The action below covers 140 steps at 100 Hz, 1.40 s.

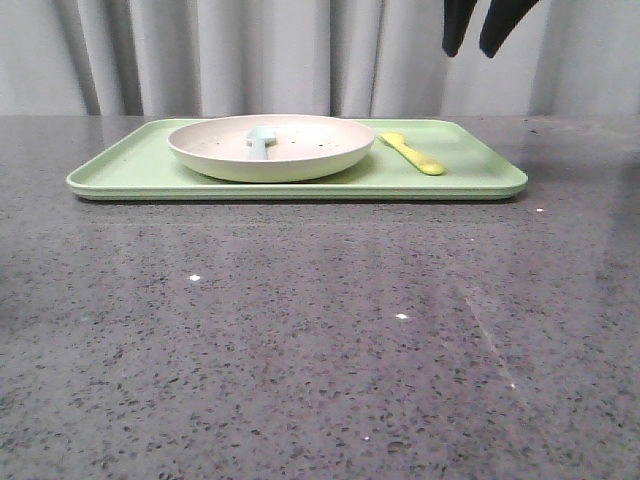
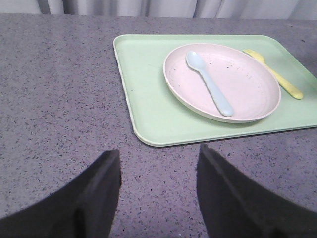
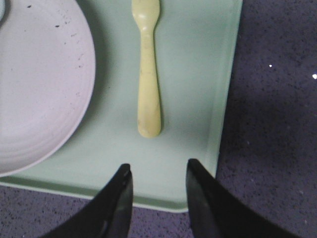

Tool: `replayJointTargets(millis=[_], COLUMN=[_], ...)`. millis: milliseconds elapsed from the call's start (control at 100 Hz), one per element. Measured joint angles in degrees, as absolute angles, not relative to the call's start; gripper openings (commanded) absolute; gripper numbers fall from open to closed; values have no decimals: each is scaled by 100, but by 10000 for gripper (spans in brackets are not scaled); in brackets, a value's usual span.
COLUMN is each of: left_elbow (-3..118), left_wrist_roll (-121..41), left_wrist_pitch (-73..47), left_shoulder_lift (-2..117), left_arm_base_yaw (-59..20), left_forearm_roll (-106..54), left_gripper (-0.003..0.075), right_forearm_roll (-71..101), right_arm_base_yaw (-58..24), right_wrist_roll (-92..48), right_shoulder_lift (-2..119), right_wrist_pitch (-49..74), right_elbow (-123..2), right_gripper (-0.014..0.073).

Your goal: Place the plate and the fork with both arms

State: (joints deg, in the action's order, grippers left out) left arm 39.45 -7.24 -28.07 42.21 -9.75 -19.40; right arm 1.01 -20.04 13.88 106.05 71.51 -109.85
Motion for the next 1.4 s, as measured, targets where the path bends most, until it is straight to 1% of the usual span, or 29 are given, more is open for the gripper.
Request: replayJointTargets(millis=[190,550,640,830,1070,1120,1190,1240,1360,1400], left_elbow=[3945,3945,3945,3945,3945,3933,3898,3868,3740,3697], left_wrist_roll=[-724,-724,-724,-724,-724,-724,-724,-724,-724,-724], left_wrist_pitch=[-2807,-2895,-2906,-2929,-2939,-2939,-2939,-2939,-2939,-2939], left_shoulder_lift=[4221,4221,4221,4221,4151,4067,3936,3822,3563,3477], left_arm_base_yaw=[-975,-975,-975,-975,-975,-975,-975,-975,-975,-975], left_forearm_roll=[-1940,-1940,-1940,-1940,-1940,-1940,-1940,-1940,-1940,-1940], left_gripper=[354,351,309,149,22,1,-21,-20,-20,-20], right_forearm_roll=[101,101,101,53,39,39,39,39,39,39], right_arm_base_yaw=[-2004,-2004,-2004,-2004,-2004,-2004,-2004,-2004,-2004,-2004], right_wrist_roll=[1388,1388,1388,1388,1388,1388,1388,1388,1388,1388], right_shoulder_lift=[9793,8242,7884,7179,6221,6008,5692,5471,4918,4766], right_wrist_pitch=[7080,6073,5793,5310,4815,4695,4519,4419,4241,4165], right_elbow=[-10096,-8133,-7683,-6796,-5734,-5529,-5256,-5081,-4697,-4597], right_gripper=[288,288,288,288,283,265,211,156,-6,-46])
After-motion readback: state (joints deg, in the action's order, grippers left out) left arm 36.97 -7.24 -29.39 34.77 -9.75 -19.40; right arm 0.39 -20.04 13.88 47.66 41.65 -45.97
